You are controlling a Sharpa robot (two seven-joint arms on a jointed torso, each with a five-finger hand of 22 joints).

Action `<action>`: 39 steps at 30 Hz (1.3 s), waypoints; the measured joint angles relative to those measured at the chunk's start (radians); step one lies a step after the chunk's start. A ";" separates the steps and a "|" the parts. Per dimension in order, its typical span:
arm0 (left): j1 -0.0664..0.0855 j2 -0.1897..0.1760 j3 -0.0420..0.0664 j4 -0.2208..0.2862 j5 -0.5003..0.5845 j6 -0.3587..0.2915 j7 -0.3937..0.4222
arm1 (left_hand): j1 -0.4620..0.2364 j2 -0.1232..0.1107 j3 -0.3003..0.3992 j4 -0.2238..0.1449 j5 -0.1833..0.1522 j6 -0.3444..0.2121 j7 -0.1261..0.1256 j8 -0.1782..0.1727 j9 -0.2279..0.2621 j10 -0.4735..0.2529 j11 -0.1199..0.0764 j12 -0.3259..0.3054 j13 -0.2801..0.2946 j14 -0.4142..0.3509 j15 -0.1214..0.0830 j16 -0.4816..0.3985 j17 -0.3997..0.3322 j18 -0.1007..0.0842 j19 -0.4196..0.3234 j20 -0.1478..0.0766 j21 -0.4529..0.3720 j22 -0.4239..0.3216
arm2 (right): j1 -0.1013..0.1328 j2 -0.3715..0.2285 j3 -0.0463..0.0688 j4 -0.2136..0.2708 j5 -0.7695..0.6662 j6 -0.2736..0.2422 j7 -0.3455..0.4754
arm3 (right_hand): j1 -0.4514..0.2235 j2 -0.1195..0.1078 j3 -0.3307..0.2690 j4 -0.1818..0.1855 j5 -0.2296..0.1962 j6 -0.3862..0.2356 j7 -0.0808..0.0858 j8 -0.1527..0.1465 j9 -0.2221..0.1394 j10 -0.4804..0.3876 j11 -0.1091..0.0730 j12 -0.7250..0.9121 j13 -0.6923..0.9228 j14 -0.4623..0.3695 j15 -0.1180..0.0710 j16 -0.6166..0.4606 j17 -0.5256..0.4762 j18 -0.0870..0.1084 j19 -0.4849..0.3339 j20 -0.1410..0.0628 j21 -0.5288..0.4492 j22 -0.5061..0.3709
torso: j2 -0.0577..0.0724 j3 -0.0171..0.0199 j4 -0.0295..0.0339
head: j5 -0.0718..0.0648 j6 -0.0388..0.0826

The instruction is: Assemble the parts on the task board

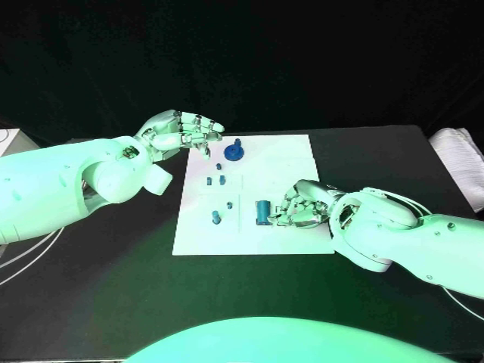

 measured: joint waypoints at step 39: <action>-0.004 -0.008 0.000 0.002 0.017 0.000 0.014 | -0.009 -0.001 0.000 0.006 0.000 -0.003 -0.003 0.001 -0.001 0.000 0.000 0.004 -0.001 0.000 0.000 0.000 0.001 0.000 0.000 0.000 -0.004 -0.002 | -0.032 -0.178 0.003 -0.047 -0.011 -0.130 0.036 | 0.087 -0.078 -0.073 0.059 -0.006 -0.056 0.035 -0.050 -0.047 0.002 0.031 -0.129 0.000 -0.002 0.020 -0.019 0.000 0.000 0.000 0.018 -0.122 0.000 | 0.002 0.0000 0.0012 | -0.035 0.007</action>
